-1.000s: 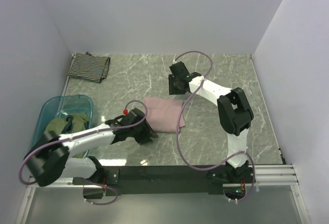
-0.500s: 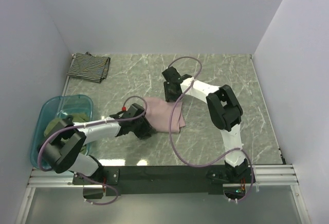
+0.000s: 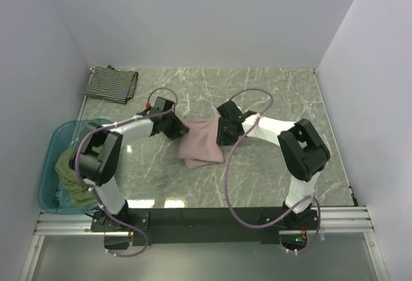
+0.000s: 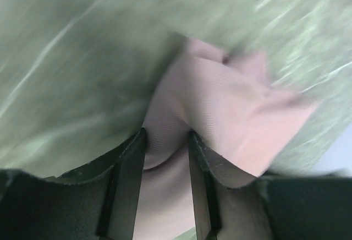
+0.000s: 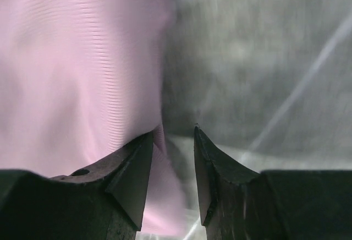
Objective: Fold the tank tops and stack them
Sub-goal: Fold the tank top
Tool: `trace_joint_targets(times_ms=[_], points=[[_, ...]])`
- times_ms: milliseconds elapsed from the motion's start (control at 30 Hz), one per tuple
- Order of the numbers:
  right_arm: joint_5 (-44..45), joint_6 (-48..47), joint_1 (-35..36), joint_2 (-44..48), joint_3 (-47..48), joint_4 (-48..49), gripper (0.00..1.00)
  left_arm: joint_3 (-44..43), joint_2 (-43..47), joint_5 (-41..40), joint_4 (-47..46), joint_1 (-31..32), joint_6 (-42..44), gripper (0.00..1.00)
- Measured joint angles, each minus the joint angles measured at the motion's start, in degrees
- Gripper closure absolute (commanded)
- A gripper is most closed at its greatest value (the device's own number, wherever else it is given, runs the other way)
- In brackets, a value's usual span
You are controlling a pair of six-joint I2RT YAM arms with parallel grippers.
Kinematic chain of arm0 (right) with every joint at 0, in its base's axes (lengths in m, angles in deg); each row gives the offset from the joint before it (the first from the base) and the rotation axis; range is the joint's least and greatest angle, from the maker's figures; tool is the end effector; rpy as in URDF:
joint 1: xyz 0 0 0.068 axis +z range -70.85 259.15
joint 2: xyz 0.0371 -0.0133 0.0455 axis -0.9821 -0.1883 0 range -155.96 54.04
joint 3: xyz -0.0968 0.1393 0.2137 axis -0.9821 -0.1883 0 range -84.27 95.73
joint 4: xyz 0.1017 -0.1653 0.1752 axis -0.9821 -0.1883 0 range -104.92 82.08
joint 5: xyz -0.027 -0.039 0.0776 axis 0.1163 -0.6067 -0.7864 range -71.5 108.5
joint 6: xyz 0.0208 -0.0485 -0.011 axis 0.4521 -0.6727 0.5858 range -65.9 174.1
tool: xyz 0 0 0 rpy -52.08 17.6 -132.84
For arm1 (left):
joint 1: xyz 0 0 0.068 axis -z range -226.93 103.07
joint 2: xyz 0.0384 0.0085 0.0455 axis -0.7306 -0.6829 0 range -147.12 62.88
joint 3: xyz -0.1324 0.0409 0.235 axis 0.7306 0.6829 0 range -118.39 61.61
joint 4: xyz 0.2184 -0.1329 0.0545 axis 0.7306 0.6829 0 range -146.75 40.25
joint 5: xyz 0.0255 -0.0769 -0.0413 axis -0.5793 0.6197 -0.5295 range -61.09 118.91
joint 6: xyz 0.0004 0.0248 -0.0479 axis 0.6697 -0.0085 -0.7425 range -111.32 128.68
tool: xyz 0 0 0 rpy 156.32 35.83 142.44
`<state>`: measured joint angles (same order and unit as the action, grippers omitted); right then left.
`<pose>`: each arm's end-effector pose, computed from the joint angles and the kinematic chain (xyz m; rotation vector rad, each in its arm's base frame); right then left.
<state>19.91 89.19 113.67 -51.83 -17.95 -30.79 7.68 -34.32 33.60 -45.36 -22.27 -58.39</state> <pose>0.3055 0.2090 0.1605 0.0217 2.7108 0.3524 0.3041 -0.1429 0.1618 -0.9387 2.5164 -0.6903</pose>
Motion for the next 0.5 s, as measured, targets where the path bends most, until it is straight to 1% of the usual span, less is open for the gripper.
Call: trace_joint_targets(times_ms=[100, 200, 300, 367, 500], points=[[-1.0, 3.5, 0.0, 3.8, -5.2, 2.3, 0.57, -8.5, -5.1, 0.0, 0.5, -0.8, 2.5, 0.53], [-0.7, 5.7, -0.5, 5.5, -7.5, 3.5, 0.57, -12.7, -6.3, 0.1, 0.8, -1.0, 4.9, 0.45], [0.4, 6.2, -1.4, 7.3, -8.2, 3.1, 0.57, -13.3, -5.1, 0.0, 2.3, -1.4, 7.0, 0.39], [1.5, 6.2, -1.7, 8.9, -7.9, 2.6, 0.57, -13.0, -3.6, -0.1, 4.5, -2.3, 9.0, 0.33], [3.8, 5.9, -1.6, 11.8, -5.4, 1.3, 0.57, -14.2, -2.0, 0.2, 8.5, -5.0, 15.3, 0.29]])
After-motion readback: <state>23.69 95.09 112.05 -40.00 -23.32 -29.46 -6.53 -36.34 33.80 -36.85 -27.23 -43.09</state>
